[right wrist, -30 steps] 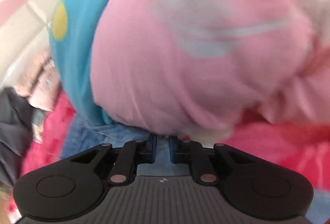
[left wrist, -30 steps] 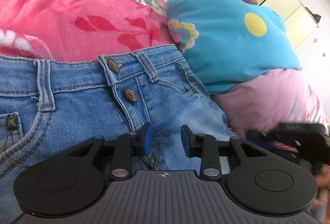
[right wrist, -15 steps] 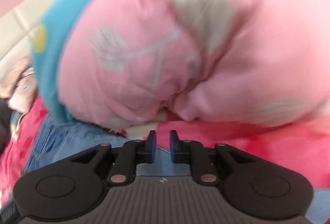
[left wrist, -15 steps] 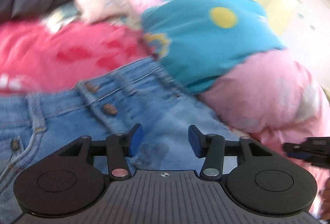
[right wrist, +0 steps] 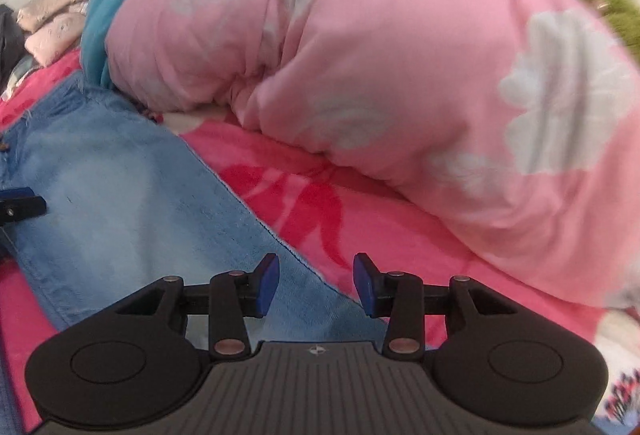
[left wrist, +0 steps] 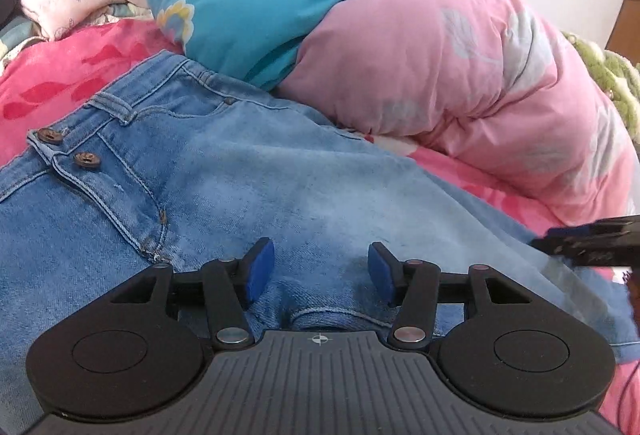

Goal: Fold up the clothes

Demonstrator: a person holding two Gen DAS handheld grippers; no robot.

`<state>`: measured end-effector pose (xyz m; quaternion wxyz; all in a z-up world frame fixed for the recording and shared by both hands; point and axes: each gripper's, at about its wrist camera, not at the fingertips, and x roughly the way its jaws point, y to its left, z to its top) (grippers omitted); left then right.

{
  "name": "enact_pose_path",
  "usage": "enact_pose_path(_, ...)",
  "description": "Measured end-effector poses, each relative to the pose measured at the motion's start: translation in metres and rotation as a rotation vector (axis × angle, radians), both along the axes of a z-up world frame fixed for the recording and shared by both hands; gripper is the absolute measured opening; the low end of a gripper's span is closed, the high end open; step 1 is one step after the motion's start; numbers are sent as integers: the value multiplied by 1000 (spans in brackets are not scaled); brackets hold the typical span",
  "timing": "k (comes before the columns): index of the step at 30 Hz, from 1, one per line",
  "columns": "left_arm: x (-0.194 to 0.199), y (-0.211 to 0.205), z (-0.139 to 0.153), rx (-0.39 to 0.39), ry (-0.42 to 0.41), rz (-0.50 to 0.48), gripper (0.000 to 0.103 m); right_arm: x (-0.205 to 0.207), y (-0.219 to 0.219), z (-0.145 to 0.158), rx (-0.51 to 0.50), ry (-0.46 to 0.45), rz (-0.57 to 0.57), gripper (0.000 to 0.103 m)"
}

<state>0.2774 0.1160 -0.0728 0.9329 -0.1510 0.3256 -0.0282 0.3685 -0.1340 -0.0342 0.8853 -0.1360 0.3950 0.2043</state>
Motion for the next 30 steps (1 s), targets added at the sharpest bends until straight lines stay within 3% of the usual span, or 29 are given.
enact_pose_path(5,0,-2,0,10,-5,3,52,4,4,-18,-50,29,78,40)
enact_pose_path(7,0,-3,0,12,-8,5,52,0,7,-14,-53,39,68,17)
enact_pose_path(10,0,-2,0,13,-10,13,52,-13,25,-17,-139,-30,44,7)
enact_pose_path(13,-1,-2,0,13,-10,16,52,-22,33,-7,-206,-156,9,5)
enact_pose_path(16,-1,-2,0,19,-10,14,52,-14,27,-1,-216,-207,-49,5)
enact_pose_path(21,-1,-2,0,25,-12,11,52,1,35,-39,-331,-224,-24,5)
enact_pose_path(23,-1,-1,0,25,-12,10,52,6,29,-40,-289,-223,-52,12)
enact_pose_path(25,-1,-1,0,24,-13,10,52,12,6,-23,-163,-186,-152,45)
enact_pose_path(30,-5,-3,3,27,-30,3,52,-10,-111,32,314,-96,-495,51)
